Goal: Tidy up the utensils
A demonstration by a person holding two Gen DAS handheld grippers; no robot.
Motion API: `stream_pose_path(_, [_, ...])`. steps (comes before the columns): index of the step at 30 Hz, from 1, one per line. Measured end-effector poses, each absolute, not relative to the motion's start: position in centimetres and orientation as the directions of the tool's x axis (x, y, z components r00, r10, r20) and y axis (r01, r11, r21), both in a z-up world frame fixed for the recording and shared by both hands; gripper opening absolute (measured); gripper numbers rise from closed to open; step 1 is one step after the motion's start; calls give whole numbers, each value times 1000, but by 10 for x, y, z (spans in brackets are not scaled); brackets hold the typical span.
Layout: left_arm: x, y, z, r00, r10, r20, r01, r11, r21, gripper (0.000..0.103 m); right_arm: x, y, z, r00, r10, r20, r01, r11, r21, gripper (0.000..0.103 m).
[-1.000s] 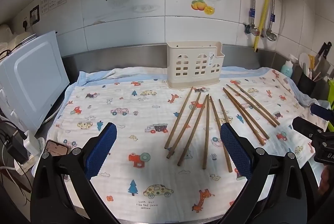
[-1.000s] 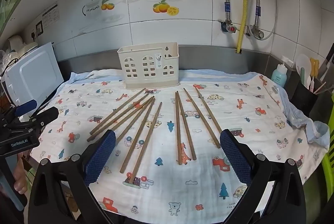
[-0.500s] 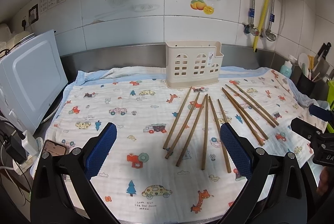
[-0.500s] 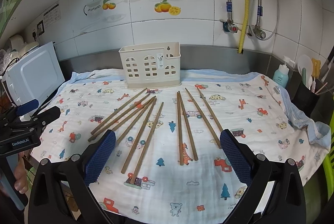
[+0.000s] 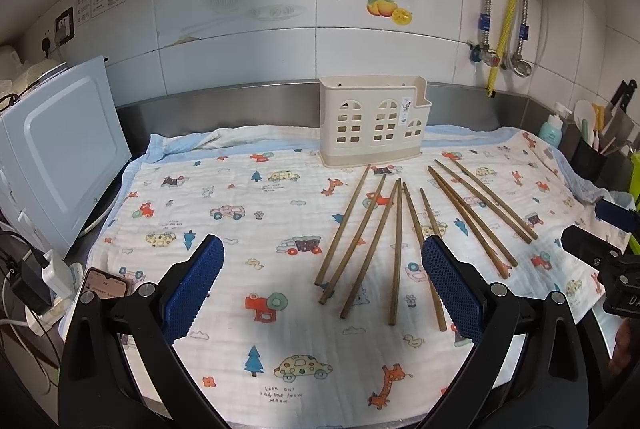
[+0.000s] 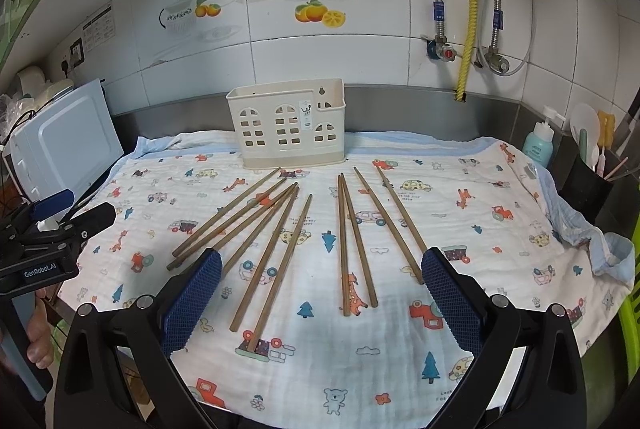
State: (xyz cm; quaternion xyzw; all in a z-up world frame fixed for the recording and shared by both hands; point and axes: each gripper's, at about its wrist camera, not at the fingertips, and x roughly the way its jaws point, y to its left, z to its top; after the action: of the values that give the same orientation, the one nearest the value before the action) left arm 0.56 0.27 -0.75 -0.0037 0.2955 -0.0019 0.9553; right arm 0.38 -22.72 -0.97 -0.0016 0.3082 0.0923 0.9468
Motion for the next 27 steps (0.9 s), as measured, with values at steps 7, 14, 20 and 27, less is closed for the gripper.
stream_pose_path(7, [6,3,-7,826,-5,-564,2,1000,-7,98,4,-226,-9,794,176,-582,-178,983,54,97])
stream_pose_path(14, [6,4,-5,828,-5,-561,0,1000,-8,98,4,-227,-9,795,176,-580,-178,983,54,97])
stream_pose_path(20, [6,5,-4,827,-3,-562,-1,1000,-8,98,4,-227,-9,795,176,-580,-179,982,54,97])
stream_pose_path(27, [6,5,-3,825,-6,-565,-4,1000,-15,98,4,-226,-9,794,177,-582,-180,982,52,97])
